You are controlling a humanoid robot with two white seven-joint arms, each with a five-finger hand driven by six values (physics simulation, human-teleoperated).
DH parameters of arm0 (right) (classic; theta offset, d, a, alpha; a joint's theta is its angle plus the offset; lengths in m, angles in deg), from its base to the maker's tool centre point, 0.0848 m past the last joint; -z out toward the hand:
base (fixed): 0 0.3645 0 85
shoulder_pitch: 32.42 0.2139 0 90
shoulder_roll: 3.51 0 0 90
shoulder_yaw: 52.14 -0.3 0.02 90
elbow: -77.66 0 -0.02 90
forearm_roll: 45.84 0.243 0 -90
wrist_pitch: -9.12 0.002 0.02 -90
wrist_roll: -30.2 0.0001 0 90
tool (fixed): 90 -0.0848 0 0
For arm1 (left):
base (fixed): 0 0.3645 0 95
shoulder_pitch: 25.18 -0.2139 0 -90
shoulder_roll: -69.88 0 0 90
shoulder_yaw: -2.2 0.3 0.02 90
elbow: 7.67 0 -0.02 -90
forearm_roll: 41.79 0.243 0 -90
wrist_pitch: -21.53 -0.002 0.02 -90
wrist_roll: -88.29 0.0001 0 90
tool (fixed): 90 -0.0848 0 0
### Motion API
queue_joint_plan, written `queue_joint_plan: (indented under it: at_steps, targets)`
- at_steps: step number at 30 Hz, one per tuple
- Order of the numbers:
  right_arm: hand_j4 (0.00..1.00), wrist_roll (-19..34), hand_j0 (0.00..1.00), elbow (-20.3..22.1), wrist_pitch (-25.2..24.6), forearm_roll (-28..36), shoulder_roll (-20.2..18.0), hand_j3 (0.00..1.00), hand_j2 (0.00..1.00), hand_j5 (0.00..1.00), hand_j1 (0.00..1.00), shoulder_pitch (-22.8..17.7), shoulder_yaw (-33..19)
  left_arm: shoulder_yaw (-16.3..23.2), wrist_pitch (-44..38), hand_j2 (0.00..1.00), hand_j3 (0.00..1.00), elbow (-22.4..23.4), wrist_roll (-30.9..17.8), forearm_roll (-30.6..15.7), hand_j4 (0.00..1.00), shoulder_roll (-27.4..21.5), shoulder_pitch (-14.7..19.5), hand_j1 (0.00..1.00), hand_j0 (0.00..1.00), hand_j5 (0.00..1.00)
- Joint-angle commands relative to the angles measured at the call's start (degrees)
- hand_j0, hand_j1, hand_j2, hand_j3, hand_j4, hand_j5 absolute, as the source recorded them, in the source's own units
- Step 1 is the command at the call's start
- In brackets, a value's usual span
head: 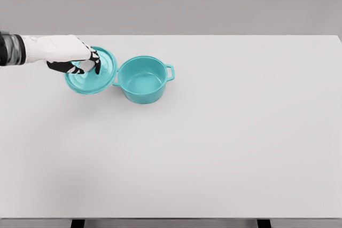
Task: Cover the pot with left arm
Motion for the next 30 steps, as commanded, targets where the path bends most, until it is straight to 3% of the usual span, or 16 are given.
queue_joint_plan:
  at_steps: [1, 19, 25, 30]
  targets:
    - [1.00, 0.02, 1.00, 0.00, 0.01, 0.02, -0.01, 1.00, 1.00, 1.00, 1.00, 0.00, 0.00, -0.07, -0.38, 0.52, 0.52, 0.00, 0.00, -0.25, 0.52, 1.71, 0.00, 0.52, 0.52, 0.52]
    - [1.00, 0.02, 1.00, 0.00, 0.01, 0.02, -0.01, 1.00, 1.00, 1.00, 1.00, 0.00, 0.00, 0.02, -3.19, 0.51, 0.51, 0.96, -0.29, 0.36, 0.51, 10.15, 2.11, 0.51, 0.51, 0.51]
    - [1.00, 0.02, 1.00, 0.00, 0.01, 0.02, -0.01, 1.00, 1.00, 1.00, 1.00, 0.00, 0.08, 0.02, -3.54, 0.51, 0.51, 5.36, -0.29, 2.21, 0.51, 14.11, 2.55, 0.51, 0.51, 0.51]
    - [1.00, 0.02, 1.00, 0.00, 0.01, 0.02, -0.01, 1.00, 1.00, 1.00, 1.00, 0.00, 0.08, 0.11, -4.07, 0.51, 0.51, 6.06, -0.29, 3.00, 0.51, 15.51, 2.55, 0.51, 0.51, 0.51]
